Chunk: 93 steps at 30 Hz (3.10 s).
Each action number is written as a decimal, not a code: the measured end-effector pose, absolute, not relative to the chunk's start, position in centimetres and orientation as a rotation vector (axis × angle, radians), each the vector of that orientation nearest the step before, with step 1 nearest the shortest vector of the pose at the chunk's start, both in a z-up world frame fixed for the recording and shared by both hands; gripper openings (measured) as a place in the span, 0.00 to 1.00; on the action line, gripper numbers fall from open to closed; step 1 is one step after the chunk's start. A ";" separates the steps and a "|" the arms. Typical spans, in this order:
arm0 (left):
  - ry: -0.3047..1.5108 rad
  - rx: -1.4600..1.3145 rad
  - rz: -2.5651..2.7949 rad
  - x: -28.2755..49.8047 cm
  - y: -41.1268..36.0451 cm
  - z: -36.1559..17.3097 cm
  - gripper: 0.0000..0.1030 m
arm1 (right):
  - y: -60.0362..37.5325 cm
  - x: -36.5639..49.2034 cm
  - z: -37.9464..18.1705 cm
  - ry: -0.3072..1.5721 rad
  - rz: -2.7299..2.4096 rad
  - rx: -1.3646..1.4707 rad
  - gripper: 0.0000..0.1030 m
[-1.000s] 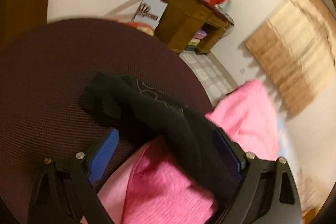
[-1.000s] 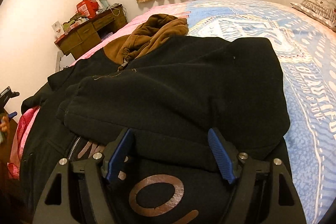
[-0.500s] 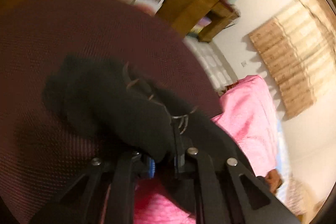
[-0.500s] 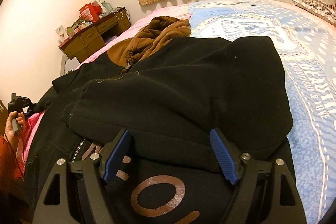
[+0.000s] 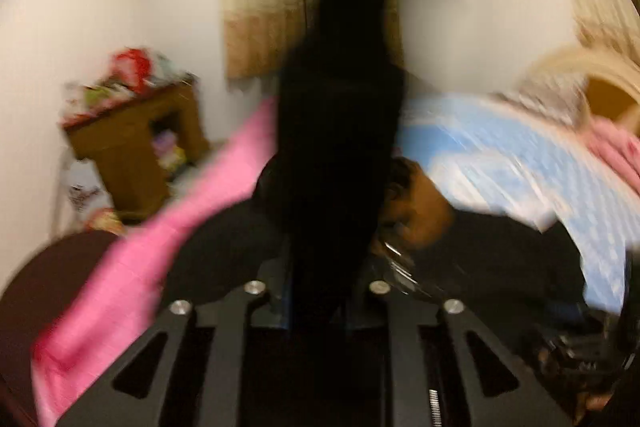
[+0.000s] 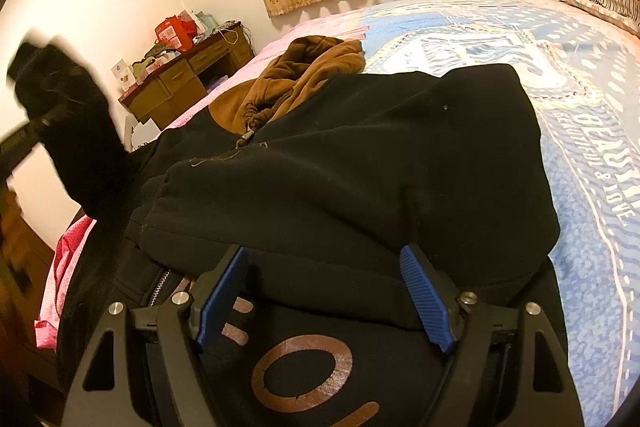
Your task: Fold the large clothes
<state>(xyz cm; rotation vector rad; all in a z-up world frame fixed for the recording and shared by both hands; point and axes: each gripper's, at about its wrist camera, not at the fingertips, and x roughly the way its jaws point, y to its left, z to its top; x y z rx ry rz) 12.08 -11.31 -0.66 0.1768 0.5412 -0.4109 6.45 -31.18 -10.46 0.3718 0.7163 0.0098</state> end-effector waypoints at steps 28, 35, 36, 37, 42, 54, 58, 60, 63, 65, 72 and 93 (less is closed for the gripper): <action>0.793 -0.131 -0.018 21.8 2.4 -8.5 0.92 | -29.4 13.1 -9.6 0.832 0.285 0.778 0.77; 0.827 -0.291 -0.055 21.7 4.9 -11.6 1.00 | -25.3 15.5 -7.3 0.856 0.186 0.463 0.21; 0.826 -0.285 -0.052 21.6 4.8 -11.5 1.00 | -24.8 15.0 -5.7 0.815 0.158 0.375 0.19; 0.824 -0.288 -0.056 21.6 4.8 -11.6 1.00 | -24.3 14.7 -4.7 0.781 0.149 0.325 0.15; 0.819 -0.288 -0.070 21.2 4.9 -11.4 1.00 | -22.7 12.2 -1.6 0.671 0.071 0.028 0.12; 0.823 -0.275 -0.072 21.2 4.6 -11.3 1.00 | -30.7 7.7 -6.6 0.761 -0.157 0.273 0.13; 0.822 -0.275 -0.071 21.3 4.4 -11.2 1.00 | -28.0 7.2 -4.1 0.669 -0.031 0.283 0.13; 0.821 -0.275 -0.072 21.3 4.4 -11.2 1.00 | -26.3 8.8 -3.4 0.650 0.029 0.301 0.13; 0.817 -0.276 -0.075 21.3 4.4 -11.2 1.00 | -24.5 11.5 -4.8 0.692 0.071 0.278 0.13; 0.816 -0.275 -0.077 21.4 4.3 -11.2 1.00 | -23.7 13.5 -7.6 0.796 0.053 0.219 0.13; 0.812 -0.274 -0.080 21.3 4.4 -11.3 1.00 | -28.0 14.0 -10.4 0.870 0.152 0.529 0.15; 0.801 -0.280 -0.089 21.4 4.1 -10.9 1.00 | -41.3 33.3 -1.9 0.804 -0.112 0.663 0.49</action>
